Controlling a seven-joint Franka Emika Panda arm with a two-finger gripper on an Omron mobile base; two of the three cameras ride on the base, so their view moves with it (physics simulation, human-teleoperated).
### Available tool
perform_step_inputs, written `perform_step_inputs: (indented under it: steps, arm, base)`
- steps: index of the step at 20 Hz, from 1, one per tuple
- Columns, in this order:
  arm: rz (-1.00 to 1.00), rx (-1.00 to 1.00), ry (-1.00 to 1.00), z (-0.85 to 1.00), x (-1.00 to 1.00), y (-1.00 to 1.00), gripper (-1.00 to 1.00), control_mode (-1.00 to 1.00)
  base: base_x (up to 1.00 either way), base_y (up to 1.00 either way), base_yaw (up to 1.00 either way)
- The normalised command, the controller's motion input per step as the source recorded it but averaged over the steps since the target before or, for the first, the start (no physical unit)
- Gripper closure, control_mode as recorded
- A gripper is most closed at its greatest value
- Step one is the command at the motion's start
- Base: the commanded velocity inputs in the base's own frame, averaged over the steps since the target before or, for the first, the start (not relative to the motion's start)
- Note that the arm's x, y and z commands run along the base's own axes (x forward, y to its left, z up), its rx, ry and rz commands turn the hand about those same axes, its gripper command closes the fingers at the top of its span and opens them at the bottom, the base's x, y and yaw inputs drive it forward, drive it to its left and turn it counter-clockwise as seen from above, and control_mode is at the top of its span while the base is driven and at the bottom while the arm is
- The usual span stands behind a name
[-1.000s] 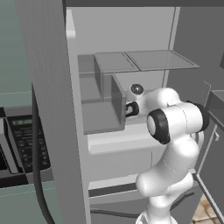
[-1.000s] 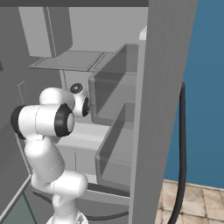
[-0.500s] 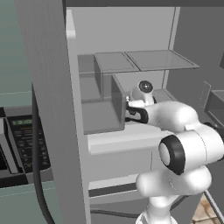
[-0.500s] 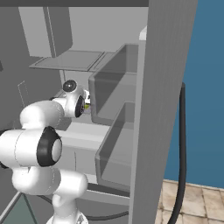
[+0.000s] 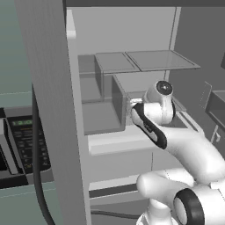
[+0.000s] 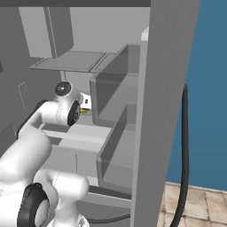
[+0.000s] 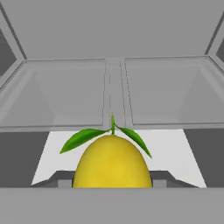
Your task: Retrieve a lemon from the fridge and place it on the cutting board with the fish.
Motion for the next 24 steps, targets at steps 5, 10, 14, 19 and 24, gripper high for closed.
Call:
perform_step_inputs:
  steps: [5,10,14,19,24]
  arm:
    - [0.00,-0.04,0.06,0.48,-0.95,-0.08,1.00,-1.00]
    - [0.00,-0.03,0.15,0.31,-0.82,-0.01,1.00,-1.00]
    - [0.00,-0.01,0.16,0.23,-0.84,0.00,1.00,-1.00]
    - [0.00,0.00,0.12,0.19,-0.81,0.00,1.00,-1.00]
    - [0.00,0.00,0.01,0.08,-0.73,0.00,1.00,-1.00]
  base:
    - [0.00,0.00,0.00]
    - [0.00,0.00,0.00]
    - [0.00,0.00,0.00]
    - [0.00,0.00,0.00]
    - [0.00,0.00,0.00]
